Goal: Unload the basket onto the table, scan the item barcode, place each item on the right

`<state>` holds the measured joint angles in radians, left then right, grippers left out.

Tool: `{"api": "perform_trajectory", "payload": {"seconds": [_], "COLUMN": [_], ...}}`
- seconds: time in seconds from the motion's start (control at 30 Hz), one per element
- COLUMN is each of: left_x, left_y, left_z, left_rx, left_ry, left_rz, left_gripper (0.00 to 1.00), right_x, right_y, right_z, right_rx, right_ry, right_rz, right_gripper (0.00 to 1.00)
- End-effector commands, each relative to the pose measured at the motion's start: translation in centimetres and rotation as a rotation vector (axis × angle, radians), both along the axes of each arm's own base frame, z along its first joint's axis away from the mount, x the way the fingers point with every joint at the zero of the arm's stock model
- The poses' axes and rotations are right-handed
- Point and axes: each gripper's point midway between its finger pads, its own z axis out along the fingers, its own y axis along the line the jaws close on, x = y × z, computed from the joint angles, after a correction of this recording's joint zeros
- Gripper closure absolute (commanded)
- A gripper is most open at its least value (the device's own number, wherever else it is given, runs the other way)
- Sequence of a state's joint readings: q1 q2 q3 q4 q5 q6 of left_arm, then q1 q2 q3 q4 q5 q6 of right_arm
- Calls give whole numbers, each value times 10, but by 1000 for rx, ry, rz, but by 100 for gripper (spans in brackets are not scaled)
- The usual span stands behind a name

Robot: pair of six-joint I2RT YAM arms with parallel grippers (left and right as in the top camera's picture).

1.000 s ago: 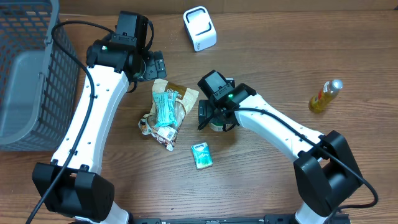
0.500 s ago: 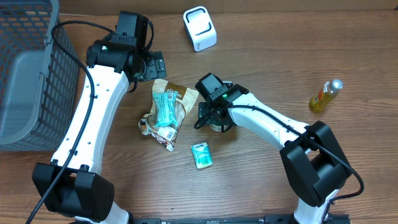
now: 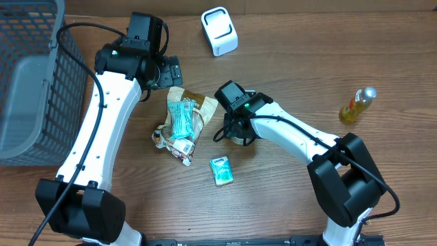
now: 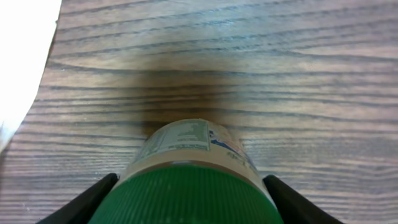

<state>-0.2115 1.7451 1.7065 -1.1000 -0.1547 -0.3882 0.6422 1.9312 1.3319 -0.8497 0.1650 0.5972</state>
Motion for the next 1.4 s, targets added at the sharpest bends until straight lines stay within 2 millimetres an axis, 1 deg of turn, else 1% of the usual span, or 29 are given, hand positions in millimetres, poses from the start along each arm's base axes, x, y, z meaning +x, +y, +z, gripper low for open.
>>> {"api": "perform_trajectory", "payload": {"seconds": [0.0, 0.1, 0.17, 0.23, 0.37, 0.43, 0.53, 0.7, 0.8, 0.97, 1.37], "left_x": [2, 2, 2, 2, 2, 2, 2, 2, 2, 2, 2], "left_y": [-1, -1, -1, -1, -1, -1, -1, -1, -1, -1, -1], "left_z": [11, 11, 11, 11, 11, 11, 11, 11, 11, 11, 11], "left_rx": [9, 9, 9, 9, 9, 9, 9, 9, 9, 9, 9], "left_ry": [-29, -29, -29, -29, -29, -29, -29, -29, -29, -29, -29], "left_rz": [-14, -14, -14, -14, -14, -14, -14, -14, -14, -14, -14], "left_gripper": [0, 0, 0, 0, 0, 0, 0, 0, 0, 0, 0], "right_x": [-1, -1, 1, 2, 3, 1, -8, -26, -32, -31, -29], "right_y": [-5, -5, -3, 2, 9, 10, 10, -1, -6, -16, -15], "right_z": [-4, -2, 5, 18, 49, 61, 71, 78, 82, 82, 82], "right_rx": [-21, -22, -7, 35, 153, 213, 309, 427, 469, 470, 473], "right_ry": [5, 7, 14, 30, 81, 112, 176, 310, 352, 362, 355], "right_rz": [-7, -7, -8, -12, 10, 26, 78, 111, 132, 111, 112], "right_gripper": [37, 41, 43, 44, 51, 54, 54, 54, 53, 53, 51]}}
